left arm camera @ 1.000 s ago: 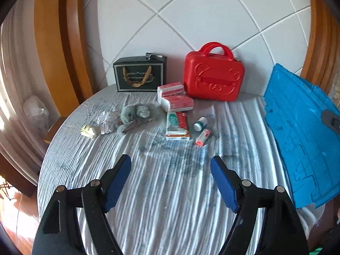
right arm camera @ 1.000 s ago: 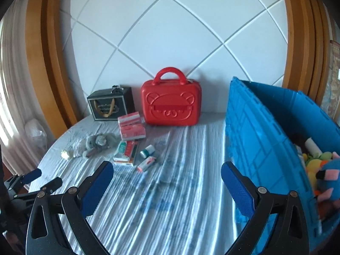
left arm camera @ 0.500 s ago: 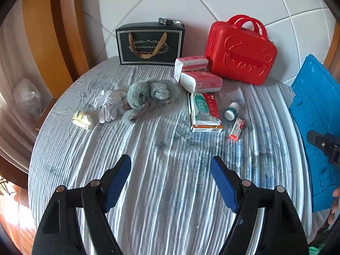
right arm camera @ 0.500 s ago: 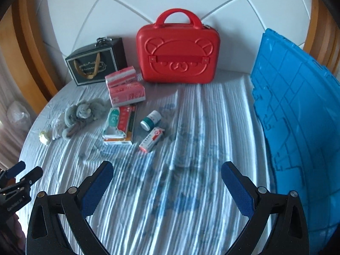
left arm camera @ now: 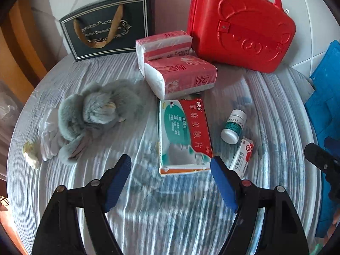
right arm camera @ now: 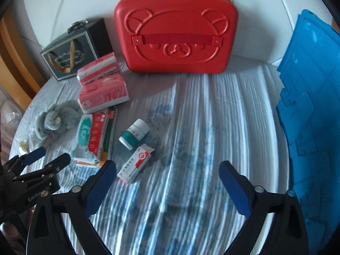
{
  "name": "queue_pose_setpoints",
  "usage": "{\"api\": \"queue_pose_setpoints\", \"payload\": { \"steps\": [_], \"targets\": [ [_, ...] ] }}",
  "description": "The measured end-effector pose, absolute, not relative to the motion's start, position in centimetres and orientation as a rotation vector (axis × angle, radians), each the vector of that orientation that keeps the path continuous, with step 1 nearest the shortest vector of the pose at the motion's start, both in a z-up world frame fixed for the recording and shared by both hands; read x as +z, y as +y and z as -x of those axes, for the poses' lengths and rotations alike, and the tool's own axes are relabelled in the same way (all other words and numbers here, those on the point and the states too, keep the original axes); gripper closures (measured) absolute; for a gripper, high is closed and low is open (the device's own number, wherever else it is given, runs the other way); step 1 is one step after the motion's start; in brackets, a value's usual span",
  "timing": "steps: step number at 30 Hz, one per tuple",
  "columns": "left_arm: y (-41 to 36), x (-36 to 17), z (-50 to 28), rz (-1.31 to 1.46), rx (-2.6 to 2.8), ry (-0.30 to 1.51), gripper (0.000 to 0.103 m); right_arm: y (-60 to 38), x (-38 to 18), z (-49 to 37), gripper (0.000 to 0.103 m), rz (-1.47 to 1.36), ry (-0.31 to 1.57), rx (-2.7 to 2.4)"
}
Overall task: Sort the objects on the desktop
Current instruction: 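Grasp the red-green medicine box with the left tool while the right tool grasps the white pill bottle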
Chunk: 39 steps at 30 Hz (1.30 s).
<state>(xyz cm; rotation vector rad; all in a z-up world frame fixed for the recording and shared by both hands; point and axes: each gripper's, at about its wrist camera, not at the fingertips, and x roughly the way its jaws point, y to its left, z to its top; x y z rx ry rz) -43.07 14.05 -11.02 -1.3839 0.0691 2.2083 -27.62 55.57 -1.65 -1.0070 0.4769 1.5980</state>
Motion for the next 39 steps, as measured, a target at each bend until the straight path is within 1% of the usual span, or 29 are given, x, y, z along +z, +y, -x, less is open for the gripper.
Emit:
{"api": "queue_pose_setpoints", "payload": {
  "steps": [1, 4, 7, 9, 10, 11, 12, 14, 16, 21, 23, 25, 26, 28, 29, 34, 39],
  "targets": [
    [14.8, -11.6, 43.7, 1.390, 2.197, 0.075, 0.026, 56.3, -2.1, 27.6, 0.016, 1.012, 0.490, 1.594],
    [17.2, -13.1, 45.1, 1.398, 2.174, 0.116, 0.026, 58.5, -3.6, 27.6, 0.022, 1.014, 0.547, 1.587],
    [18.8, -14.3, 46.3, 1.408, 2.167, 0.149, 0.026, 60.2, -4.8, 28.4, 0.022, 1.014, 0.593, 1.599],
    [19.2, -14.8, 46.9, 1.411, 2.150, 0.121, 0.026, 61.1, -5.7, 29.2, 0.022, 1.027, 0.604, 1.604],
    [19.5, -15.1, 47.1, 1.421, 2.153, 0.135, 0.026, 61.5, -6.1, 29.6, 0.022, 1.035, 0.609, 1.607],
    [19.6, -15.4, 47.3, 1.419, 2.159, 0.149, 0.026, 61.9, -6.6, 30.0, 0.023, 1.046, 0.619, 1.612],
    [19.8, -15.9, 47.4, 1.424, 2.156, 0.157, 0.026, 62.3, -7.1, 30.4, 0.026, 1.056, 0.630, 1.617],
    [19.6, -16.4, 47.6, 1.423, 2.146, 0.112, 0.026, 62.8, -8.1, 31.2, 0.027, 1.078, 0.634, 1.617],
    [19.4, -16.5, 47.5, 1.416, 2.140, 0.094, 0.027, 63.3, -8.8, 31.7, 0.034, 1.083, 0.654, 1.621],
    [19.2, -16.5, 46.9, 1.378, 2.151, 0.108, 0.029, 64.4, -10.4, 32.8, 0.044, 1.107, 0.700, 1.630],
    [19.2, -16.6, 46.7, 1.365, 2.156, 0.108, 0.029, 64.5, -10.8, 33.2, 0.046, 1.121, 0.697, 1.629],
    [19.3, -16.6, 46.6, 1.356, 2.159, 0.109, 0.029, 64.6, -11.2, 33.4, 0.051, 1.124, 0.724, 1.638],
    [19.1, -16.6, 46.7, 1.352, 2.160, 0.110, 0.029, 64.7, -11.3, 33.3, 0.053, 1.118, 0.740, 1.642],
    [19.1, -16.5, 46.3, 1.348, 2.160, 0.107, 0.029, 64.8, -11.3, 33.2, 0.061, 1.109, 0.750, 1.641],
    [19.1, -16.5, 46.7, 1.347, 2.159, 0.107, 0.029, 64.7, -11.2, 33.3, 0.063, 1.109, 0.739, 1.639],
    [19.1, -15.9, 46.6, 1.322, 2.176, 0.116, 0.029, 63.8, -10.1, 33.4, 0.067, 1.107, 0.695, 1.662],
    [18.6, -13.9, 45.6, 1.267, 2.208, 0.124, 0.029, 62.7, -7.9, 33.3, 0.069, 1.084, 0.655, 1.686]
  ]
}}
